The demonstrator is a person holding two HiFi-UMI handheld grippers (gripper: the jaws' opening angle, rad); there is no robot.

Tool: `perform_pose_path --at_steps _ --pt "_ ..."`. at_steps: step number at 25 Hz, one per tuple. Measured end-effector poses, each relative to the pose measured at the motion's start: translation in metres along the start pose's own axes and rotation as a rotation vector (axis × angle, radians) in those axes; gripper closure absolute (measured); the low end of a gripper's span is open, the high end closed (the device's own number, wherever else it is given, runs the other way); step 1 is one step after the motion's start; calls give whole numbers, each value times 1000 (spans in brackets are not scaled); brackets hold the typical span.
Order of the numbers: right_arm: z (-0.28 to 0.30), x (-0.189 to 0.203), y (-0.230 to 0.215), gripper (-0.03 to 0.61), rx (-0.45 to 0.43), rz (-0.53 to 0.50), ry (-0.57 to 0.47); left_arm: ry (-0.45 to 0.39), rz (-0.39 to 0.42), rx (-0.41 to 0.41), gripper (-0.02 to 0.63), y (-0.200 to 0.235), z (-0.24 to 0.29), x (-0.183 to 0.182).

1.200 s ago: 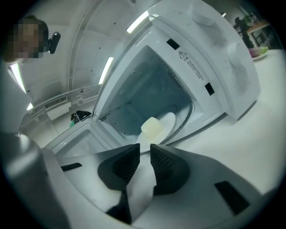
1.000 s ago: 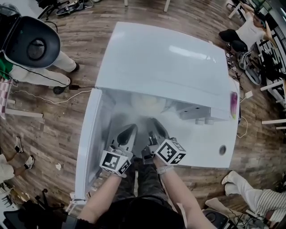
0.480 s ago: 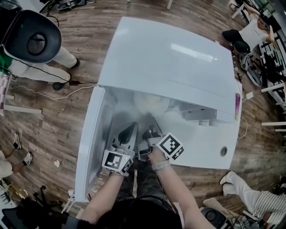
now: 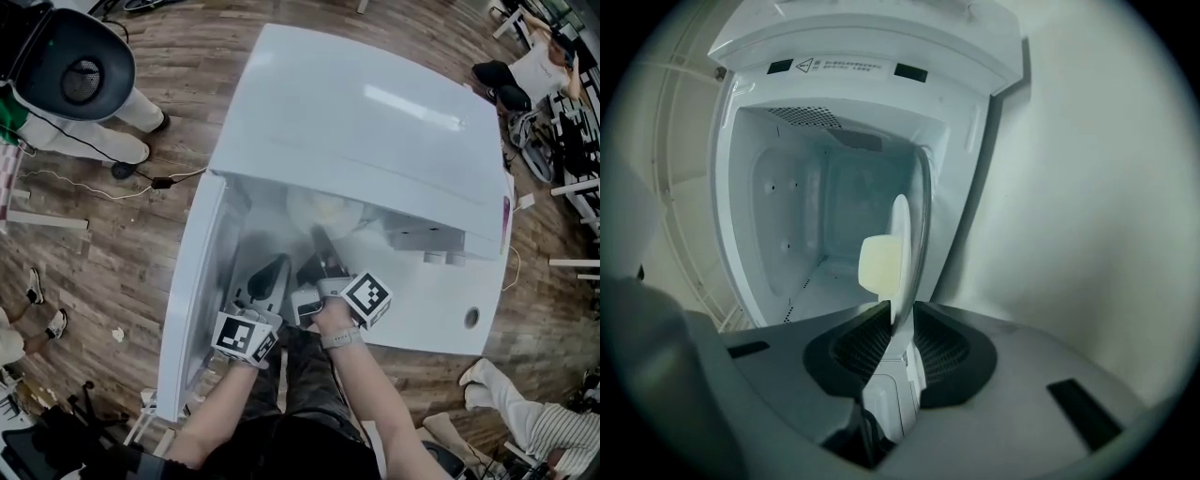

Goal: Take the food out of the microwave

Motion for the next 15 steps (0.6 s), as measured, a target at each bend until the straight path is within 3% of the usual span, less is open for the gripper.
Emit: perform_pose_path --at_steps 15 --pt "-13 -1 -5 512 -74 35 15 6 -11 7 604 -2 -1 2"
Point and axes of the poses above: the fingertips, and each gripper's own axes: z forward along the fingers, y to its left, x out of its underside, the point moved 7 cm from there along -z, backward along the fingers, and after that the axes turned 6 degrees about z, right-handed, at the moved point
